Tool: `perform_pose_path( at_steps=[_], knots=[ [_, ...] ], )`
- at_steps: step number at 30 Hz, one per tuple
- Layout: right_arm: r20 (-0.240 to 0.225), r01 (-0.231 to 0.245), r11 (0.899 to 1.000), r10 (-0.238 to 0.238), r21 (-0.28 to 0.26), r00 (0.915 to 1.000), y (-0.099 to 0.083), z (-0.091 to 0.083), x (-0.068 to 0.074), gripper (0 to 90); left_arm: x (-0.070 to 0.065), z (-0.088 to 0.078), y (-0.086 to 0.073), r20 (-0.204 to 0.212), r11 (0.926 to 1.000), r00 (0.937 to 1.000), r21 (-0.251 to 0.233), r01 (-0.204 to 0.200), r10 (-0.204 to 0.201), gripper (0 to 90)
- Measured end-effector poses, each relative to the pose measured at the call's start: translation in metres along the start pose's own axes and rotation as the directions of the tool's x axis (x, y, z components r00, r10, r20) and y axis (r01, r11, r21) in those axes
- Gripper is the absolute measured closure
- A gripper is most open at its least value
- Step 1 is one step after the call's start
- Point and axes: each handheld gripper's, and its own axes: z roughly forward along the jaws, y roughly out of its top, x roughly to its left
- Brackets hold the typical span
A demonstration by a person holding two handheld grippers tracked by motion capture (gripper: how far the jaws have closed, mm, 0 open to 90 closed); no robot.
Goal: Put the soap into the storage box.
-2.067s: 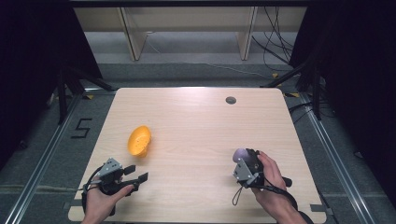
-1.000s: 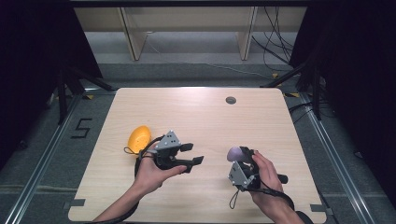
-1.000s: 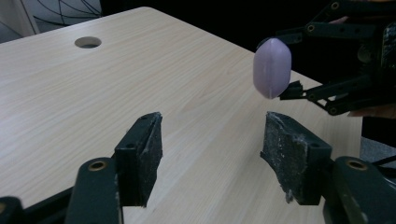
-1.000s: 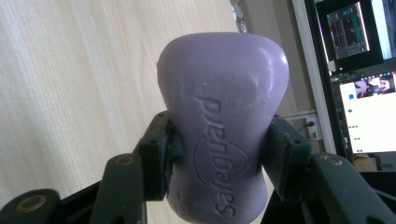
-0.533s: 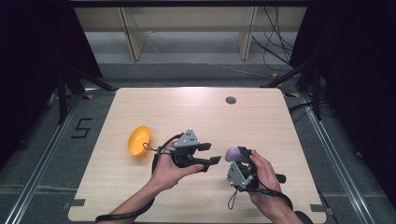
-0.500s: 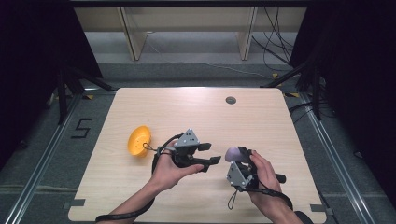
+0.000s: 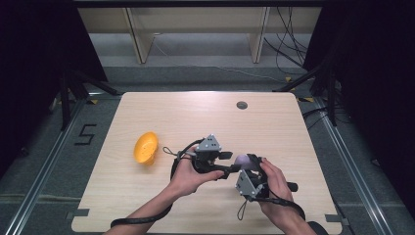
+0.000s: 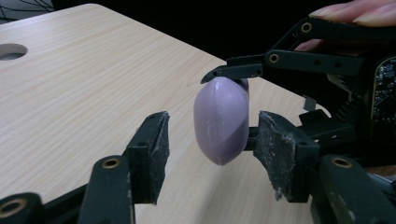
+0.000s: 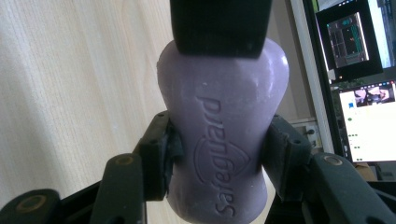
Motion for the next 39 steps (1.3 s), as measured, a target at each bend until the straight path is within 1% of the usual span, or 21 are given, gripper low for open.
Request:
perform_pose_path(
  at_steps=[1,3,4,6,8,11,13,14,18,19,20,21,22,23,24,27,30,34,37,38,39],
  knots=[
    [-0.001,0.000,1.000,0.000,-0.001,1.0000,0.000,0.000,0.000,50.2,-0.001,0.002,0.000,-0.002,1.0000,1.0000,-0.008,0.002,-0.002,44.1],
    [-0.003,0.009,1.000,-0.009,-0.005,1.0000,0.000,0.000,0.000,50.2,-0.001,0.003,0.001,0.012,1.0000,0.9999,0.008,-0.002,0.002,44.1],
    [-0.007,0.018,1.000,-0.018,-0.008,0.9998,0.001,0.000,0.000,50.2,-0.002,0.004,0.001,0.003,0.9999,1.0000,0.013,0.001,-0.001,44.1],
    [-0.007,0.013,1.000,-0.013,-0.006,0.9999,0.001,0.000,0.000,50.2,-0.002,0.005,0.001,0.023,0.9999,0.9997,0.016,-0.003,0.002,44.5],
    [-0.005,0.008,1.000,-0.008,-0.007,1.0000,0.002,0.000,0.001,50.2,-0.004,0.007,0.001,0.012,0.9998,0.9999,0.018,-0.005,0.005,45.2],
    [-0.006,-0.003,1.000,0.003,-0.009,1.0000,0.003,0.000,0.002,50.2,-0.005,0.009,0.002,0.021,0.9996,0.9997,0.025,-0.013,0.013,45.8],
    [-0.004,0.012,1.000,-0.012,-0.017,0.9999,0.004,-0.001,0.002,50.2,-0.005,0.011,0.003,0.019,0.9995,0.9997,0.028,-0.014,0.014,46.3],
    [-0.004,0.013,1.000,-0.013,-0.018,0.9999,0.004,-0.001,0.002,50.2,-0.004,0.011,0.003,0.032,0.9993,0.9993,0.031,-0.021,0.020,46.7],
    [-0.002,0.009,1.000,-0.009,-0.022,1.0000,0.005,-0.001,0.002,50.2,-0.005,0.014,0.003,0.019,0.9994,0.9998,0.033,-0.011,0.011,48.7],
    [-0.005,0.018,1.000,-0.018,-0.024,0.9998,0.005,-0.001,0.002,50.2,-0.004,0.014,0.002,0.026,0.9992,0.9996,0.039,-0.006,0.005,49.2],
    [-0.013,-0.025,1.000,0.025,-0.011,0.9996,0.005,-0.002,0.004,50.1,-0.003,0.015,0.002,0.029,0.9994,0.9996,0.035,-0.005,0.004,49.6],
    [-0.006,-0.014,1.000,0.014,-0.018,0.9999,0.005,-0.001,0.004,50.1,-0.003,0.016,0.002,0.026,0.9995,0.9996,0.032,0.000,-0.001,50.1],
    [-0.007,-0.024,1.000,0.024,-0.015,0.9997,0.006,-0.002,0.005,50.1,-0.001,0.015,0.002,0.043,0.9991,0.9991,0.042,-0.001,-0.001,50.5],
    [-0.004,0.016,0.999,-0.017,-0.028,0.9999,0.006,-0.001,0.003,50.2,-0.001,0.016,0.002,0.041,0.9991,0.9991,0.042,0.003,-0.005,51.0],
    [-0.012,-0.019,1.000,0.019,-0.019,0.9997,0.006,-0.001,0.005,50.2,-0.001,0.016,0.002,0.039,0.9992,0.9992,0.040,0.004,-0.006,51.5],
    [-0.007,-0.017,1.000,0.017,-0.021,0.9998,0.007,-0.002,0.006,50.1,-0.002,0.017,0.001,0.033,0.9993,0.9993,0.033,0.016,-0.017,54.2],
    [-0.012,-0.030,0.999,0.029,-0.035,0.9995,0.008,-0.002,0.007,50.1,-0.001,0.018,0.002,0.051,0.9991,0.9985,0.038,0.016,-0.018,54.9],
    [-0.013,-0.035,0.999,0.035,-0.036,0.9993,0.007,-0.003,0.007,50.1,-0.001,0.018,0.002,0.055,0.9992,0.9983,0.037,0.018,-0.020,55.6],
    [-0.006,0.018,0.999,-0.018,-0.048,0.9998,0.007,-0.002,0.005,50.1,0.000,0.018,0.002,0.056,0.9989,0.9980,0.039,0.027,-0.029,57.0],
    [-0.009,-0.009,0.999,0.008,-0.044,0.9999,0.006,-0.001,0.006,50.1,0.001,0.017,0.002,0.067,0.9989,0.9974,0.039,0.025,-0.028,57.9],
    [-0.013,-0.017,0.999,0.016,-0.048,0.9998,0.006,-0.001,0.007,50.0,0.002,0.017,0.002,0.062,0.9991,0.9979,0.040,0.016,-0.018,58.2]
  ],
)
